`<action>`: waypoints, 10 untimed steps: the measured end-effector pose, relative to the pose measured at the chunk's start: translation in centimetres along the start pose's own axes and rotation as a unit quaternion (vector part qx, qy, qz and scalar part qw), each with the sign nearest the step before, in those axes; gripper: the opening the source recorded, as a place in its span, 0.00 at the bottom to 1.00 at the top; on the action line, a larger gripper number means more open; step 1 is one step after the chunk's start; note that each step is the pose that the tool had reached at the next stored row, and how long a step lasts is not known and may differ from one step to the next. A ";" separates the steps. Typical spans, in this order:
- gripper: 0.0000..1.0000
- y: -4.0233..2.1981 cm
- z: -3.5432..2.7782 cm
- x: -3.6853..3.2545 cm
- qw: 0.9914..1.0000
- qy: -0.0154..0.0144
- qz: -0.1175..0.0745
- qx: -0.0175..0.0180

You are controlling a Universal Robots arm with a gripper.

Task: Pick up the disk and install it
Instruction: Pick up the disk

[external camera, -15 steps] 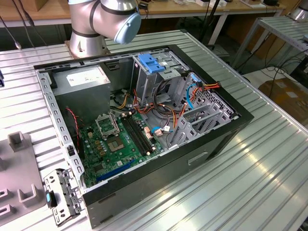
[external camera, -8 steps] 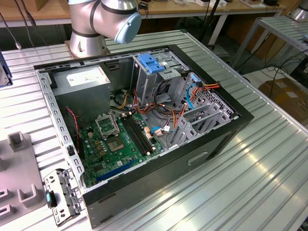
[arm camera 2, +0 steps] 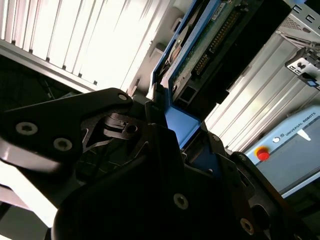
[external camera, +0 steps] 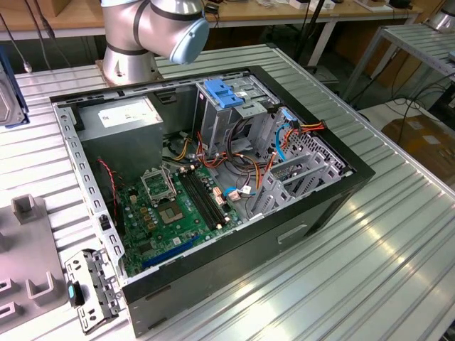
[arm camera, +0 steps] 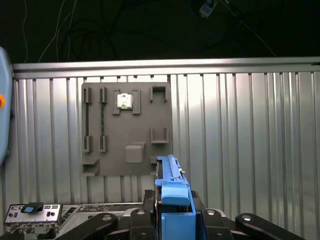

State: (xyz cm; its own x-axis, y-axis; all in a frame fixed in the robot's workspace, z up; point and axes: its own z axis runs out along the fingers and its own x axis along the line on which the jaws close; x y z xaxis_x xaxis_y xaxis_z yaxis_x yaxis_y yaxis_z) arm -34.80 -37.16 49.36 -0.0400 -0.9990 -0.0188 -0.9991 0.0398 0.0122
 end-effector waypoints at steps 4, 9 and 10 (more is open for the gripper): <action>0.37 -0.66 -0.01 -0.03 1.000 0.000 0.000 0.000; 0.37 -1.48 -0.02 -0.06 1.000 0.000 0.000 0.000; 0.37 -1.75 -0.02 -0.07 1.000 0.000 0.000 0.000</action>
State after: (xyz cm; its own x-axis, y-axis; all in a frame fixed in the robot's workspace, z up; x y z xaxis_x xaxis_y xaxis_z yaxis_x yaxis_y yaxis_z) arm -33.04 -37.16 49.37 -0.0400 -0.9990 -0.0188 -0.9991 0.0398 0.0123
